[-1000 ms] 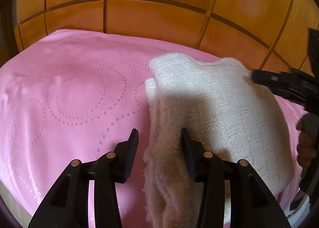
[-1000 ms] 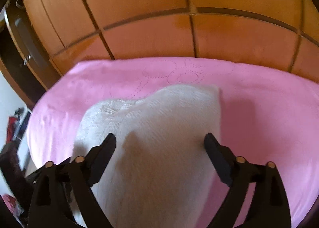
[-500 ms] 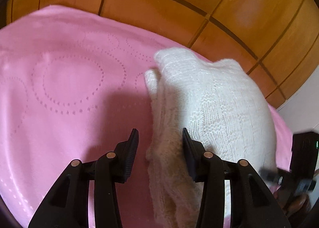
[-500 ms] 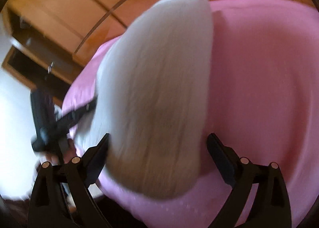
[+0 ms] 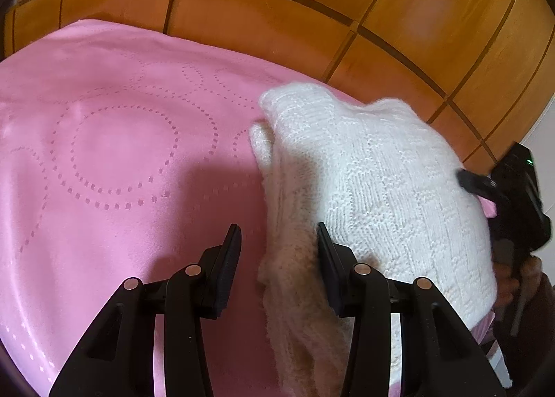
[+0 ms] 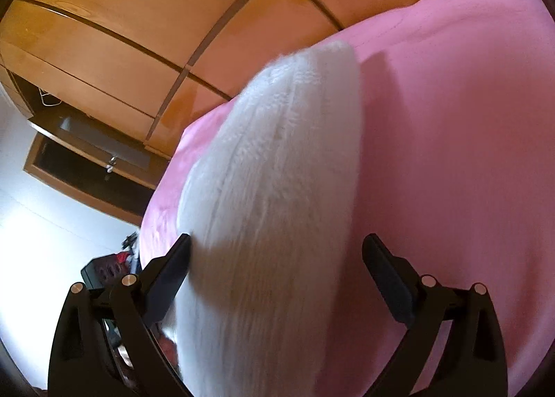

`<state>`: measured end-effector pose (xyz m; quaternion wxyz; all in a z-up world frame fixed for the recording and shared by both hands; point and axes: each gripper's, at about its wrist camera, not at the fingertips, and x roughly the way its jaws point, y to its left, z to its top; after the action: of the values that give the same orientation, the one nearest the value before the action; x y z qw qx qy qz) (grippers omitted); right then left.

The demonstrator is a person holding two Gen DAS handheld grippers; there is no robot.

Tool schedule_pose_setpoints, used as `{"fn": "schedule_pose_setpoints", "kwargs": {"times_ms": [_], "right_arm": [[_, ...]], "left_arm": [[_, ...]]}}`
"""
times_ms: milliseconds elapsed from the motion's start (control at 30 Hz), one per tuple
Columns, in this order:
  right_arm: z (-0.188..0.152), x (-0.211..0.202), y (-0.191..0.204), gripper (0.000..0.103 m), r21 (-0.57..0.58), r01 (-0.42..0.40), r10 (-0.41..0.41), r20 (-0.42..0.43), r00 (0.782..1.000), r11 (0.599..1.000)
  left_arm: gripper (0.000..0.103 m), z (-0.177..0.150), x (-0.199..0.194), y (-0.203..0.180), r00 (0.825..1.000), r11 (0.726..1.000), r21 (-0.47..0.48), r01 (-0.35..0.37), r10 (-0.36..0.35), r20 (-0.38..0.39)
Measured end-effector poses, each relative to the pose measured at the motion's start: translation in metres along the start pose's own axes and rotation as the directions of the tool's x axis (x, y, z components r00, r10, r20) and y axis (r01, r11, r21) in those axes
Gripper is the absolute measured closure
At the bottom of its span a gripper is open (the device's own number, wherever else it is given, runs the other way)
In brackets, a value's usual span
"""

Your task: Fold small clothes

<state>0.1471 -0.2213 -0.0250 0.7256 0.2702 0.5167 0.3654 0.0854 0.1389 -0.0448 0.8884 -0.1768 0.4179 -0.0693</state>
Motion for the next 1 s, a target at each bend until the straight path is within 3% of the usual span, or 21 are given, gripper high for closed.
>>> {"fn": "schedule_pose_setpoints", "kwargs": {"times_ms": [100,200,267,433,567,667,867,1000], "right_arm": [[0.0,0.025,0.011,0.016,-0.042,0.005,-0.007,-0.041,0.999,0.999],[-0.005,0.018,0.023,0.031,-0.087,0.051,-0.053,-0.017,0.998,0.995],[-0.012,0.01,0.032,0.042,-0.117,0.077,-0.076,0.011,0.997,0.99],[-0.033,-0.033,0.05,0.049,-0.169,0.069,-0.052,0.099,0.994,0.983],[-0.044,-0.087,0.046,0.049,-0.178,0.095,-0.061,0.19,0.98,0.979],[-0.043,-0.139,0.029,0.05,-0.149,0.128,-0.084,0.273,0.958,0.981],[-0.045,-0.222,-0.026,0.05,-0.026,0.204,-0.177,0.399,0.9,0.979],[-0.061,-0.26,-0.097,0.044,0.172,0.284,-0.331,0.419,0.845,0.943]], "left_arm": [[0.06,0.0,0.0,0.008,1.0,0.999,-0.026,0.02,-0.02,-0.007],[0.06,-0.005,-0.002,0.017,0.997,0.994,-0.086,0.073,-0.073,0.005],[0.072,-0.01,-0.005,0.019,0.991,0.984,-0.113,0.135,-0.134,0.02],[0.076,-0.009,-0.009,-0.018,0.988,0.988,-0.017,0.154,-0.153,0.028],[0.076,0.006,0.003,-0.06,0.975,0.975,0.032,0.221,-0.222,0.003],[0.076,0.022,0.021,-0.113,0.966,0.959,0.114,0.259,-0.258,-0.022],[0.076,0.041,0.063,-0.242,0.947,0.9,0.297,0.32,-0.306,-0.092],[0.076,0.027,0.101,-0.308,0.946,0.864,0.387,0.321,-0.273,-0.175]]}}
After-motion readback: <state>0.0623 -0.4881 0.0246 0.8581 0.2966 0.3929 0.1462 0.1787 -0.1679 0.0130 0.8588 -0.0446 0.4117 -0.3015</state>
